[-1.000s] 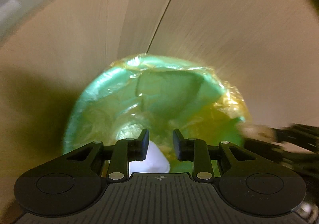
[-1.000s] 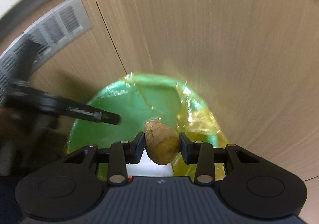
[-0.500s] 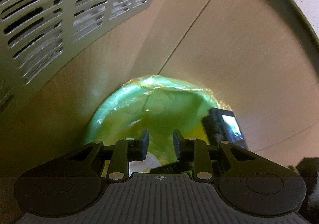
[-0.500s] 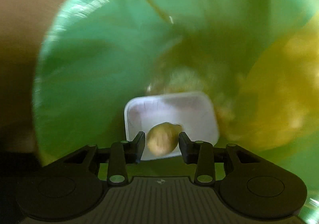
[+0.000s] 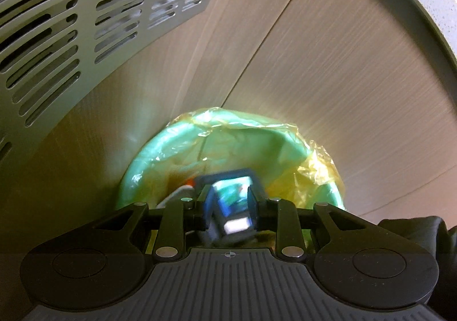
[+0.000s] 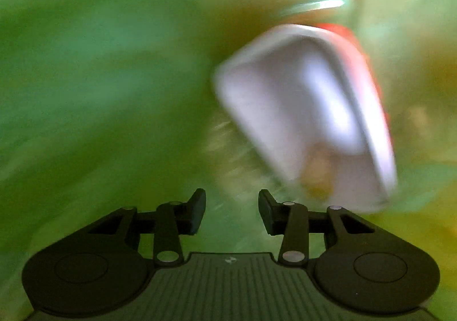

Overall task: Collect trash
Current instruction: 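Open the left tool to drop the tray while the right tool drops the ginger, then raise both tools from the bin back to the counter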

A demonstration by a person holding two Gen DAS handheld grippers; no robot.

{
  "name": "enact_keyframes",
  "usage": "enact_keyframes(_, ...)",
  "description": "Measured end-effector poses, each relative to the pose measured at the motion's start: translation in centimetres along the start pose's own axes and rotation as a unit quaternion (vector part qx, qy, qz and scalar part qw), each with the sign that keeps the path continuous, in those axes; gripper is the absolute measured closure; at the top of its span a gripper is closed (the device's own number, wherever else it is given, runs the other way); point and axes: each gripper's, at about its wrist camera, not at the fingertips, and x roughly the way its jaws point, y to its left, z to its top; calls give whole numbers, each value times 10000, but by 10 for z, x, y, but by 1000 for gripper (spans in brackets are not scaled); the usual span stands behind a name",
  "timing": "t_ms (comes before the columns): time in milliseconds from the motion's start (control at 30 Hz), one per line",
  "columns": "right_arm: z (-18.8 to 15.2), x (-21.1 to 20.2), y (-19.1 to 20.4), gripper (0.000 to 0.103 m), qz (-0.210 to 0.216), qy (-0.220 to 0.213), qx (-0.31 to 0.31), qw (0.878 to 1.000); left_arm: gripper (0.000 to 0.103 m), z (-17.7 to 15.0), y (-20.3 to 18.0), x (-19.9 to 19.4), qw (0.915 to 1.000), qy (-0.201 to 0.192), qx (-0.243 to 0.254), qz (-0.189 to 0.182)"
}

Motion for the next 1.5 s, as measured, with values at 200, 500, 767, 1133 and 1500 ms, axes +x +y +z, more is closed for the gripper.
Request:
enact_keyframes(200, 1, -45, -53, 64, 92, -653, 570, 9962, 74, 1, -1, 2, 10000, 19, 31, 39)
enact_keyframes(500, 0, -47, -69, 64, -1003, -849, 66, 9913, 74, 3, -7, 5, 9998, 26, 182, 28)
enact_keyframes(767, 0, 9, -78, 72, -628, 469, 507, 9956, 74, 4, -7, 2, 9998, -39, 136, 102)
enact_keyframes(1133, -62, -135, -74, 68, 167, -760, 656, 9948, 74, 0, -18, -20, 9973, -607, 373, 159)
enact_keyframes(1500, -185, -389, -108, 63, 1041, -3472, 1197, 9243, 87, -24, -63, -44, 9887, -471, 1266, -644)
